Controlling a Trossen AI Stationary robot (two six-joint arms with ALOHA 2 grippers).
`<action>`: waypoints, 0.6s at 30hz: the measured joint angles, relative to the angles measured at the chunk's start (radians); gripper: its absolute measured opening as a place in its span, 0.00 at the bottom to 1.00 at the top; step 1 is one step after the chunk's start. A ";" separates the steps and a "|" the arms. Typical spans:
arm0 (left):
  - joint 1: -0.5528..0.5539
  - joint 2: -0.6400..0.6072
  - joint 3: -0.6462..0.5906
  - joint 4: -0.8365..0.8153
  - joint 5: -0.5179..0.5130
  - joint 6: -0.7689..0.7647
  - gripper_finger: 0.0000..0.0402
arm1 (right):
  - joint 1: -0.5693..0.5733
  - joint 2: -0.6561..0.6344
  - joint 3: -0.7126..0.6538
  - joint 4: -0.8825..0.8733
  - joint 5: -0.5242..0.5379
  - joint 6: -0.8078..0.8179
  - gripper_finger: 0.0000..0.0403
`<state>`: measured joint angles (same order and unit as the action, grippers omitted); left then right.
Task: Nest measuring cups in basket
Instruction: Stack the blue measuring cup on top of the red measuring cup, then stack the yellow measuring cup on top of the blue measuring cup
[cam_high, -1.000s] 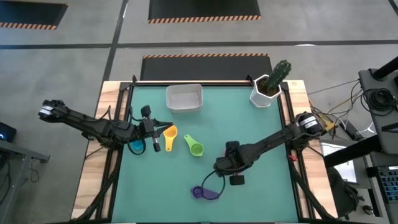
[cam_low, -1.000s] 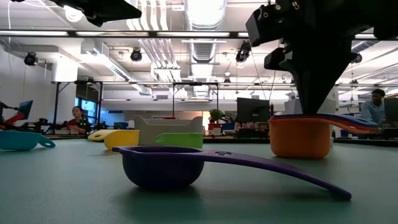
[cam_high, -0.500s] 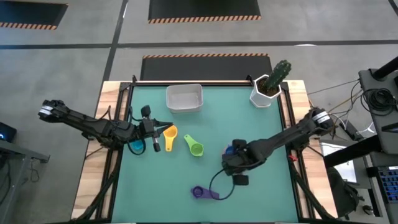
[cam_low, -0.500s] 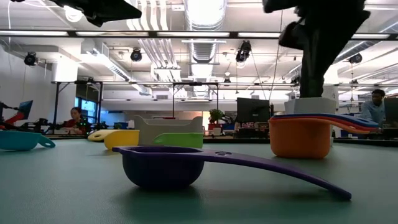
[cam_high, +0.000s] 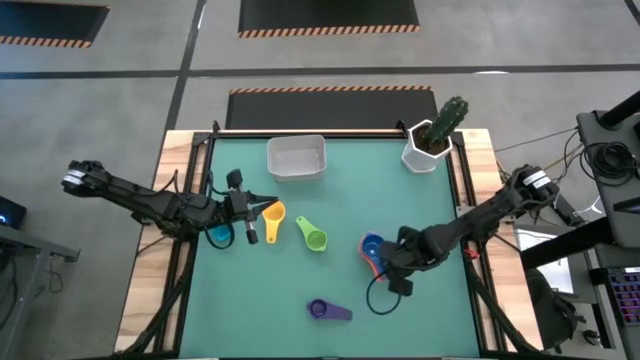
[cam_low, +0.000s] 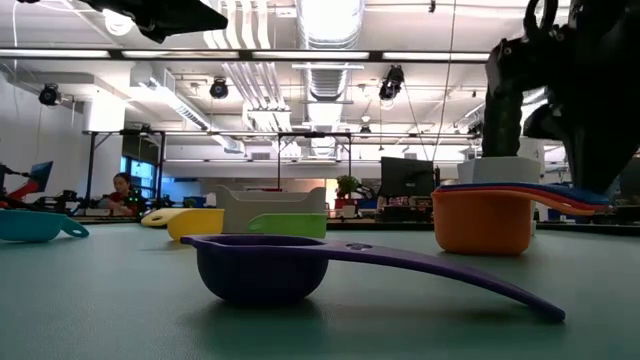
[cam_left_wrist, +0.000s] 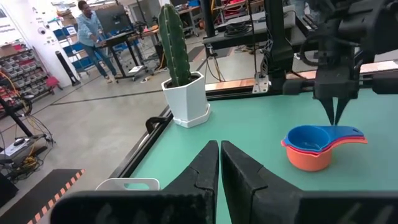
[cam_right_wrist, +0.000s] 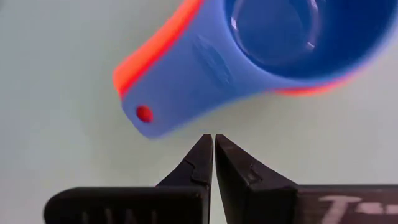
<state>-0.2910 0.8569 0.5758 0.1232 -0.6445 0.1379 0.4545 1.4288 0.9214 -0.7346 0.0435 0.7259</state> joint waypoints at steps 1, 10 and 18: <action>0.000 0.000 0.000 0.001 0.000 0.000 0.00 | 0.000 0.000 -0.012 0.031 -0.001 -0.001 0.02; 0.000 0.000 0.000 0.001 0.000 0.000 0.00 | -0.001 -0.002 -0.011 0.105 -0.001 -0.026 0.02; 0.000 0.000 0.000 0.003 0.001 -0.012 0.00 | 0.002 -0.011 0.008 0.021 0.001 -0.038 0.02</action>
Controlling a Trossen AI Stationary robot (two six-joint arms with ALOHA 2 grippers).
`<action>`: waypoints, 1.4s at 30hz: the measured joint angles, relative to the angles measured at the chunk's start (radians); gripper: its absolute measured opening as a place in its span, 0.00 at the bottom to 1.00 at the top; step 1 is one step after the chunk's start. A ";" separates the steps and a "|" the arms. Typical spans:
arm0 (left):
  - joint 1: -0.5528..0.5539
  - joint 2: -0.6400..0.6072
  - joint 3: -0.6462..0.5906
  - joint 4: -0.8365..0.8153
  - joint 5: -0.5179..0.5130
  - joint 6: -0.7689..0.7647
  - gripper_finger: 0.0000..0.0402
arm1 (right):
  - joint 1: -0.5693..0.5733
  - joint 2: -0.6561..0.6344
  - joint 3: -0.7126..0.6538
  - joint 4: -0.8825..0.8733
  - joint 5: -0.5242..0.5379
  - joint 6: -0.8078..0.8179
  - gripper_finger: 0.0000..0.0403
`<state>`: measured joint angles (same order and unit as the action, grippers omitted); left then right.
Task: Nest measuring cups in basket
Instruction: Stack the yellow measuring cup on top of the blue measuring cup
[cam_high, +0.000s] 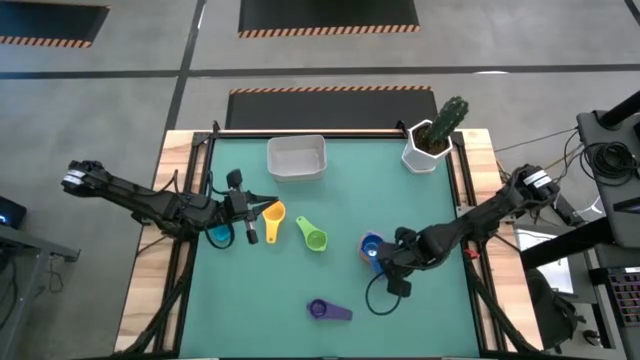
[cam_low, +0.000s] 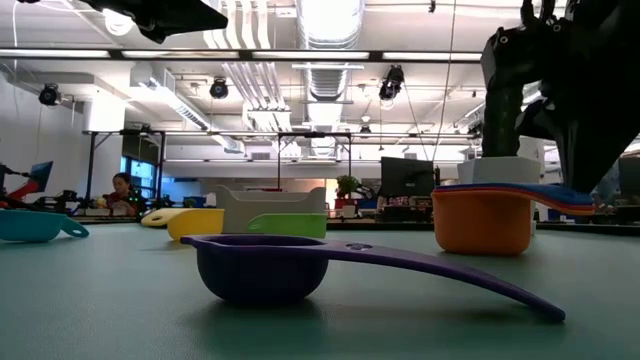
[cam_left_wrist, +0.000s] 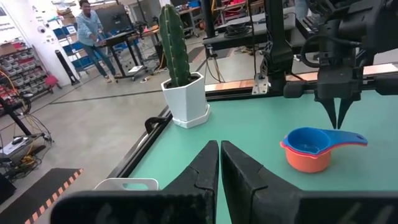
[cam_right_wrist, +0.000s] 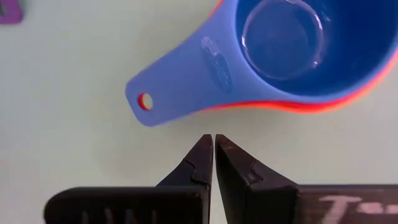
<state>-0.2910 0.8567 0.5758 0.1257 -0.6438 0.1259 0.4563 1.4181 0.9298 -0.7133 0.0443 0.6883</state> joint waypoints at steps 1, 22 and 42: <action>0.000 0.000 0.000 0.001 0.000 -0.004 0.00 | 0.003 -0.007 0.000 -0.002 0.006 -0.006 0.02; 0.000 0.416 0.318 -1.009 0.108 -1.071 0.00 | 0.074 -0.253 -0.002 0.293 0.543 -0.577 0.02; 0.147 0.682 0.414 -0.937 0.226 -1.081 0.00 | 0.081 -0.331 -0.006 0.263 0.504 -0.676 0.02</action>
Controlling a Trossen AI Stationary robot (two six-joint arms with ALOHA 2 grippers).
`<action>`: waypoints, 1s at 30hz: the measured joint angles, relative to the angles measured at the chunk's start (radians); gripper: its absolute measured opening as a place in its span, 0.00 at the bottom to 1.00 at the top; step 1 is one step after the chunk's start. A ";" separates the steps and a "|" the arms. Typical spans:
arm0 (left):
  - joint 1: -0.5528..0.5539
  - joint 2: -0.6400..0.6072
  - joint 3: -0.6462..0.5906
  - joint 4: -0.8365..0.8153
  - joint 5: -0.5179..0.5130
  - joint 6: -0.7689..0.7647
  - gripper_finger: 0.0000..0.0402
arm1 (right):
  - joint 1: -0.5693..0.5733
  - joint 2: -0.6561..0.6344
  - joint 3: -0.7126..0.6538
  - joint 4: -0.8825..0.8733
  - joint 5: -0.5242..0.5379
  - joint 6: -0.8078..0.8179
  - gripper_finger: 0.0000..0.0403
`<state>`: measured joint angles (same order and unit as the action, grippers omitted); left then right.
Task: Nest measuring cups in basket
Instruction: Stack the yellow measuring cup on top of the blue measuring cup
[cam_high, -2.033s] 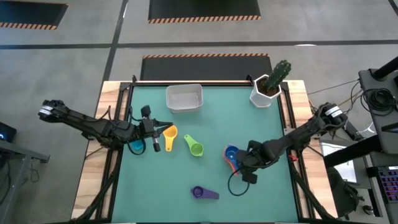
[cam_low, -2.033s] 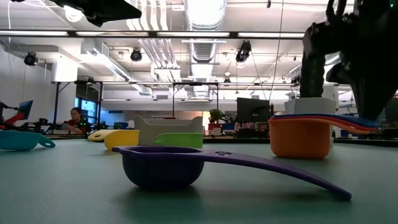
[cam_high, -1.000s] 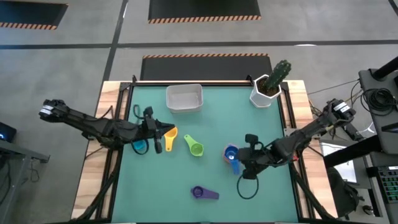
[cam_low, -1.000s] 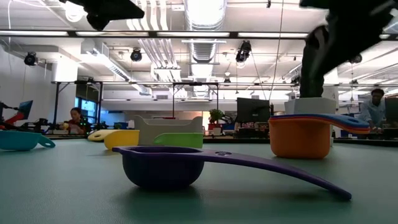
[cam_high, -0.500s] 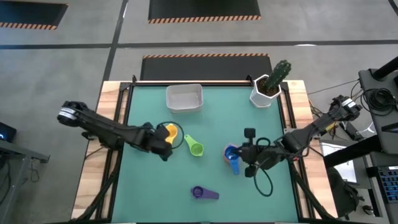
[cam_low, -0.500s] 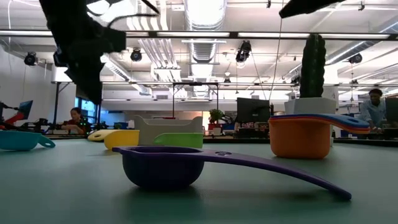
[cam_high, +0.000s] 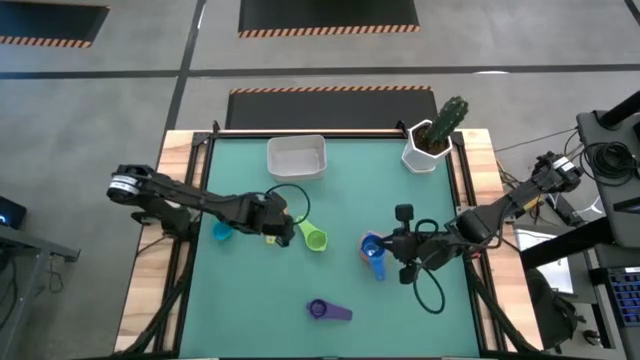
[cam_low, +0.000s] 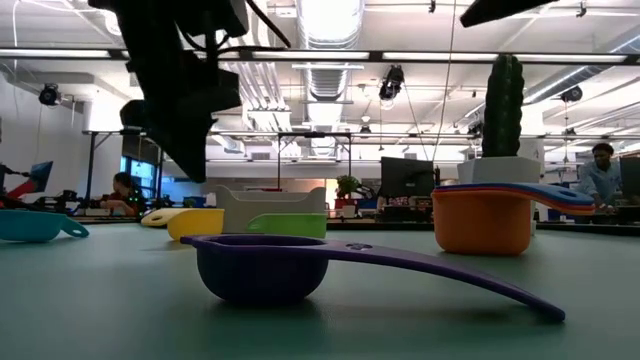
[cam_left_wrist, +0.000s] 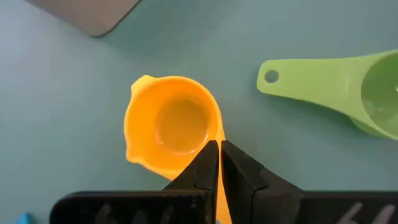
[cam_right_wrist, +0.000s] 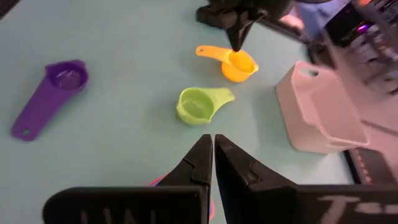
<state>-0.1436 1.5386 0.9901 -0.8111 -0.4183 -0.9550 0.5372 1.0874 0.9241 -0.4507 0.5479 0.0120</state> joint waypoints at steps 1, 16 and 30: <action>0.006 0.005 0.000 0.005 0.005 -0.008 0.01 | 0.001 -0.006 -0.001 -0.016 -0.006 0.015 0.02; 0.028 0.131 -0.001 0.043 0.009 -0.050 0.30 | 0.002 -0.035 -0.031 -0.031 -0.006 0.043 0.02; 0.028 0.163 0.006 0.051 -0.013 -0.050 0.16 | 0.002 -0.035 -0.034 -0.031 -0.006 0.041 0.02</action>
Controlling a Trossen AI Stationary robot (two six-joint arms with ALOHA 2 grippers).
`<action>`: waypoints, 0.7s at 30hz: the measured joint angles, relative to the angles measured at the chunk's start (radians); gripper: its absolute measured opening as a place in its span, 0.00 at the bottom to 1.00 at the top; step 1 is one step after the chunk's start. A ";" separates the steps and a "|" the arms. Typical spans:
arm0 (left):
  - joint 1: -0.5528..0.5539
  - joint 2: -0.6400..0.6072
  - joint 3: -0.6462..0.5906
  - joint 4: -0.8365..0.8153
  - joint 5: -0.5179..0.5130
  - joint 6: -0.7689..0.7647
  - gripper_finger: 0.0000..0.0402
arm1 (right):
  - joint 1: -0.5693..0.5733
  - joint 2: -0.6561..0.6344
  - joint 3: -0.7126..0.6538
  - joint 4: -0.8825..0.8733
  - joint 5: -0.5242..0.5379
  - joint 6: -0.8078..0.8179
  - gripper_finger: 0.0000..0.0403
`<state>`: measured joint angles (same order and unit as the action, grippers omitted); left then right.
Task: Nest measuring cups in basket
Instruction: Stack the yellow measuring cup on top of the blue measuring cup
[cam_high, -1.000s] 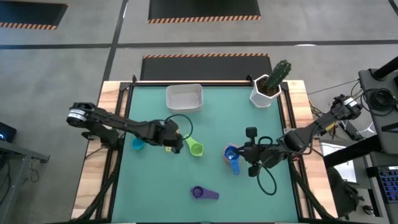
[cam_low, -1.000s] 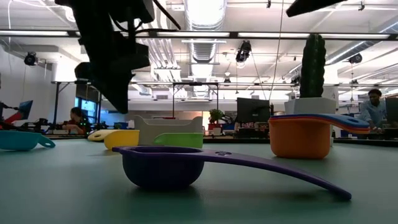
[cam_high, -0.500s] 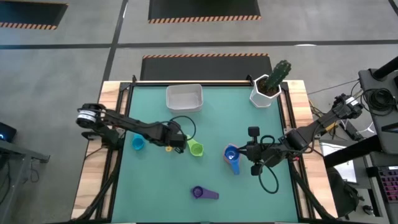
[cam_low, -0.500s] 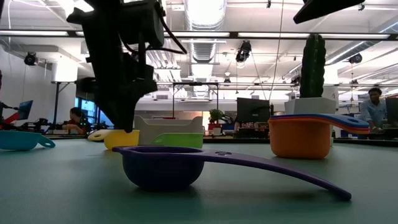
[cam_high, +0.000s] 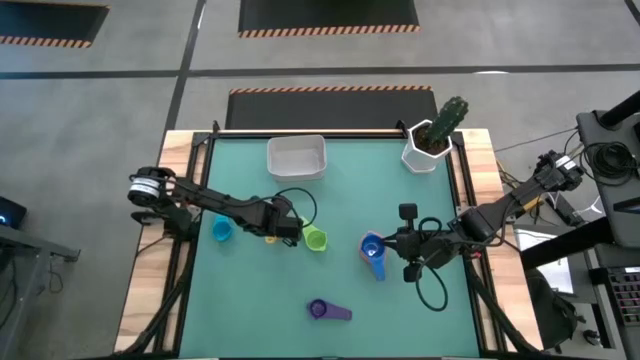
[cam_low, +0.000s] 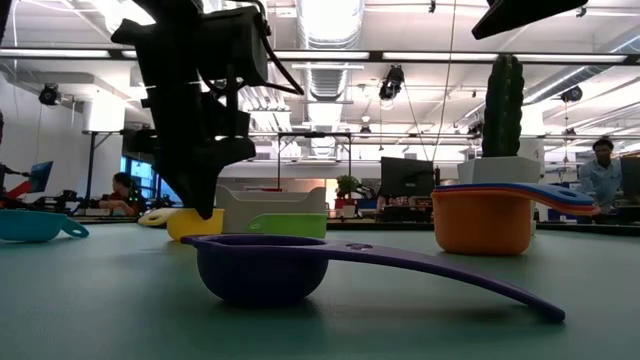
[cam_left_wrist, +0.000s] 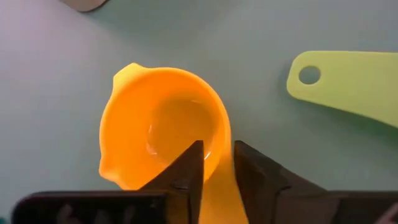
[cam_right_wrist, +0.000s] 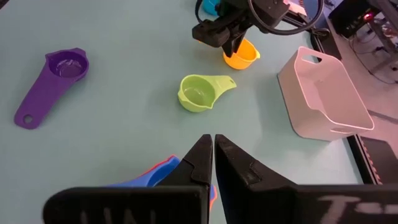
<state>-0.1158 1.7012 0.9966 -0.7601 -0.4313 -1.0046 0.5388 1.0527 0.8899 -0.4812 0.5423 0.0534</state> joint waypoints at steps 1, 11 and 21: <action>0.000 0.000 0.000 0.000 0.000 0.000 0.13 | 0.000 0.000 -0.001 0.000 0.000 0.000 0.02; 0.000 0.000 0.012 0.007 -0.006 -0.016 0.02 | 0.000 0.000 -0.007 -0.001 0.000 -0.007 0.02; -0.041 0.000 0.212 -0.051 -0.015 -0.034 0.00 | 0.000 -0.062 0.000 -0.014 0.001 -0.069 0.02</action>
<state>-0.1568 1.7012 1.2091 -0.8112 -0.4459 -1.0381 0.5389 0.9911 0.8898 -0.4953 0.5430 -0.0154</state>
